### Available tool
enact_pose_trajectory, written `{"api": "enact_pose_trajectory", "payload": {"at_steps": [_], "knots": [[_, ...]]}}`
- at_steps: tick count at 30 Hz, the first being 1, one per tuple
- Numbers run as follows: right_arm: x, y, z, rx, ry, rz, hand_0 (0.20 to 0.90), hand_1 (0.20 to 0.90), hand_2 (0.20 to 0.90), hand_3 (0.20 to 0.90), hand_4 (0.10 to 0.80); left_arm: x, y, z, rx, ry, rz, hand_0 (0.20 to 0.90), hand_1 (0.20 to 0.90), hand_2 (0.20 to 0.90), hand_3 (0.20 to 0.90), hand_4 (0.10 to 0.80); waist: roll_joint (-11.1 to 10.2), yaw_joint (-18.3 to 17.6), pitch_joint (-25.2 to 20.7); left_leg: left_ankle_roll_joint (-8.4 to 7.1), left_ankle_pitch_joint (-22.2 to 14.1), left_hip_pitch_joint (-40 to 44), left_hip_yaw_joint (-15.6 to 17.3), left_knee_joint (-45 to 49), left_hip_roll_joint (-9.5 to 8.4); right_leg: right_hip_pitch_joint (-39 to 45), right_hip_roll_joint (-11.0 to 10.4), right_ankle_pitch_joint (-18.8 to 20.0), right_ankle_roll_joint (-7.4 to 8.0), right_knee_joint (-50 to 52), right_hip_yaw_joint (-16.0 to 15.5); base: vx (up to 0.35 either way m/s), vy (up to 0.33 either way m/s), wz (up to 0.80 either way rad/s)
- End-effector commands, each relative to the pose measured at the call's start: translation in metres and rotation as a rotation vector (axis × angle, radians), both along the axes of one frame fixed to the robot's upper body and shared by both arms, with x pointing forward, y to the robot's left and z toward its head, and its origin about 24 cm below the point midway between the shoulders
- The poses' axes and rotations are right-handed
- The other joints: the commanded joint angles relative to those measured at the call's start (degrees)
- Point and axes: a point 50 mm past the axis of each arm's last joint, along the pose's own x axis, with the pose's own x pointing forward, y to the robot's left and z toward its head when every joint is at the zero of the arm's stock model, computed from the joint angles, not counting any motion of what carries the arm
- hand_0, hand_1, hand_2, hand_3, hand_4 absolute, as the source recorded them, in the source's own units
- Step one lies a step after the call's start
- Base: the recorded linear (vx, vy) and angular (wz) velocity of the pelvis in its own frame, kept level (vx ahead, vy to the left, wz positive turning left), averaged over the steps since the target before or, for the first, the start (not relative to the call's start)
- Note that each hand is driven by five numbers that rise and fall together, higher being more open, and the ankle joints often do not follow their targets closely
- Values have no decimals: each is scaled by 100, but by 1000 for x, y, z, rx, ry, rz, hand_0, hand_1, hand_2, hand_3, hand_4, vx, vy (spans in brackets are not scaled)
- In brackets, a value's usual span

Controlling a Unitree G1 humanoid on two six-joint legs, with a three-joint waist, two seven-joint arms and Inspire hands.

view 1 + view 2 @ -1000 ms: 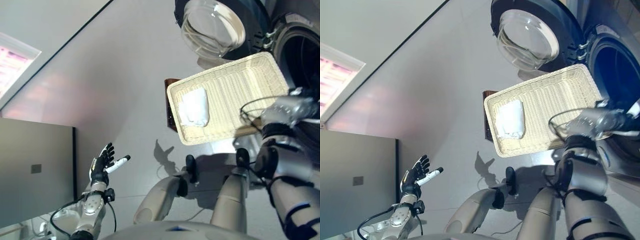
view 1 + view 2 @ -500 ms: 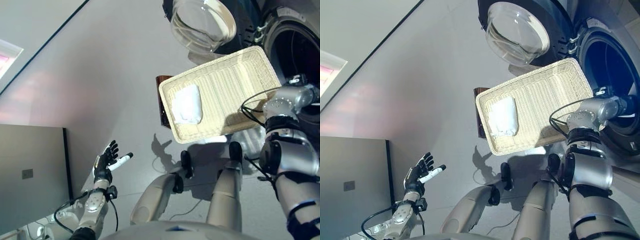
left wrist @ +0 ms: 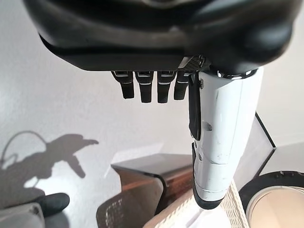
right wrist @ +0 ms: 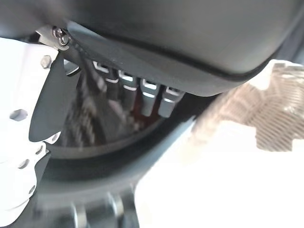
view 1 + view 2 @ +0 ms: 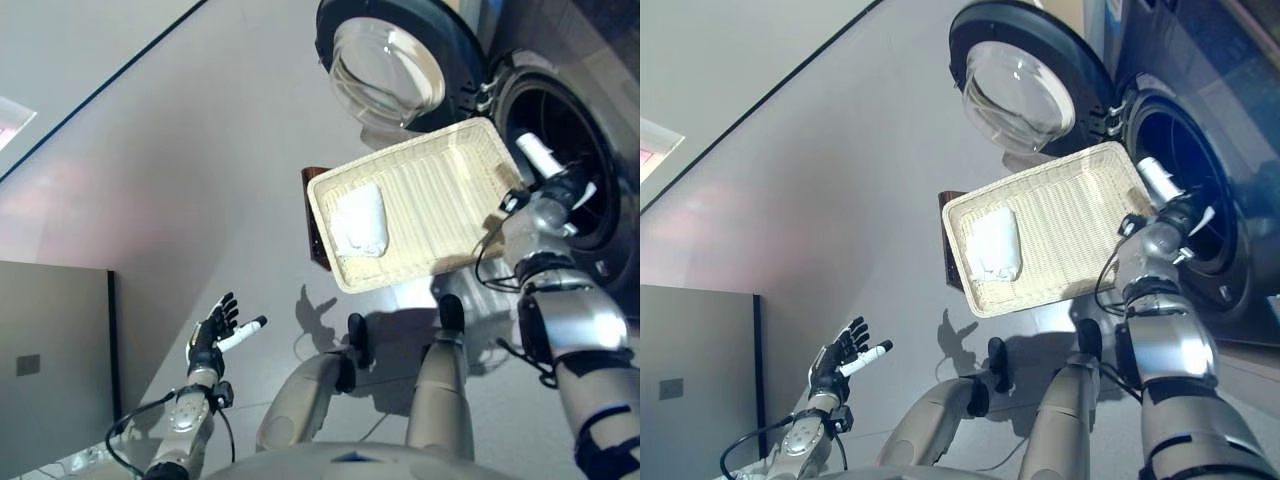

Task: Pick up the clothes and place them into the washing machine

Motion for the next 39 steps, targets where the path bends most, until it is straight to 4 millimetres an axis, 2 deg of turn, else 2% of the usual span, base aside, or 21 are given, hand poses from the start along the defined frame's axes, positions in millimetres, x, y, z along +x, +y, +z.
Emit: {"api": "enact_pose_trajectory", "payload": {"at_steps": [1, 3, 6, 9, 13, 16, 19, 27, 28, 30, 31, 33, 37, 39], "knots": [[6, 10, 9, -166, 6, 96, 900, 900, 900, 900, 800, -6, 41, 6, 93, -10, 102, 900, 900, 900, 900, 800, -63, 251, -286, -371, 464, -773, -227, -48, 170, 241, 354, -277, -532, -86, -470, -31, -52, 9], [8, 18, 6, -179, 18, 126, 900, 900, 900, 900, 800, -5, 44, 9, 100, -24, 108, 900, 900, 900, 900, 800, -153, 272, -230, -369, 487, -777, -265, -40, 172, 272, 350, -243, -533, -115, -542, -31, -43, 13], [7, 19, -1, -194, 61, 125, 900, 900, 900, 900, 800, -6, 48, 10, 121, -18, 108, 900, 900, 900, 900, 800, -234, 294, -184, -370, 510, -791, -308, -31, 173, 292, 347, -226, -538, -122, -593, -16, -24, 21], [7, 24, -6, -201, 80, 117, 900, 900, 900, 900, 800, -7, 57, 11, 147, -12, 131, 900, 900, 900, 900, 800, -411, 335, -93, -370, 556, -785, -379, -52, 163, 347, 319, -173, -537, -184, -692, -21, -12, 20], [12, 26, 2, -385, 192, 121, 900, 900, 900, 900, 800, -4, 66, 19, 188, -42, 140, 900, 900, 900, 900, 800, -562, 421, 25, -367, 616, -784, -469, -89, 135, 404, 292, -125, -534, -274, -818, -23, -18, 14], [15, 34, 1, -437, 223, 125, 900, 900, 900, 900, 800, -3, 72, 23, 208, -55, 163, 900, 900, 900, 900, 800, -642, 460, 111, -354, 617, -848, -530, -1, 127, 401, 285, -113, -529, -252, -858, -17, 2, 12], [16, 37, 3, -484, 234, 122, 900, 900, 900, 900, 800, 3, 77, 35, 224, -117, 183, 900, 900, 900, 900, 800, -729, 504, 213, -356, 615, -914, -589, 39, 127, 384, 263, -109, -530, -267, -923, -25, -11, 6], [16, 41, 0, -447, 241, 75, 900, 900, 900, 900, 800, 30, 77, 78, 226, -369, 229, 900, 900, 900, 900, 800, -964, 671, 545, -363, 554, -1153, -756, 259, 113, 274, 188, -143, -546, -190, -1123, -20, -14, 13], [17, 45, -1, -434, 236, 89, 900, 900, 900, 900, 800, 36, 75, 90, 227, -428, 222, 900, 900, 900, 900, 800, -1015, 718, 608, -361, 527, -1216, -795, 327, 94, 237, 167, -156, -553, -161, -1171, -6, -18, 19], [17, 49, -5, -432, 241, 103, 900, 900, 900, 900, 800, 38, 73, 94, 227, -452, 219, 900, 900, 900, 900, 800, -1043, 739, 626, -358, 514, -1237, -805, 343, 86, 226, 151, -154, -549, -159, -1195, 9, -5, 20], [19, 58, -8, -426, 243, 126, 900, 900, 900, 900, 800, 43, 74, 103, 232, -494, 226, 900, 900, 900, 900, 800, -1108, 787, 657, -356, 496, -1297, -853, 362, 76, 188, 119, -168, -549, -161, -1260, 21, -12, 22], [20, 64, -10, -420, 239, 140, 900, 900, 900, 900, 800, 45, 75, 107, 240, -511, 228, 900, 900, 900, 900, 800, -1146, 800, 678, -357, 490, -1340, -869, 380, 67, 174, 107, -169, -550, -159, -1289, 15, -13, 18], [22, 85, -17, -397, 225, 192, 900, 900, 900, 900, 800, 54, 76, 128, 262, -610, 238, 900, 900, 900, 900, 800, -1271, 921, 800, -362, 477, -1462, -979, 396, 9, 136, 29, -185, -545, -162, -1417, 12, 6, 16], [22, 88, -19, -391, 230, 198, 900, 900, 900, 900, 800, 56, 75, 131, 263, -623, 233, 900, 900, 900, 900, 800, -1286, 944, 819, -363, 473, -1492, -1006, 404, -3, 126, 4, -191, -542, -161, -1461, 6, -5, 13]]}}
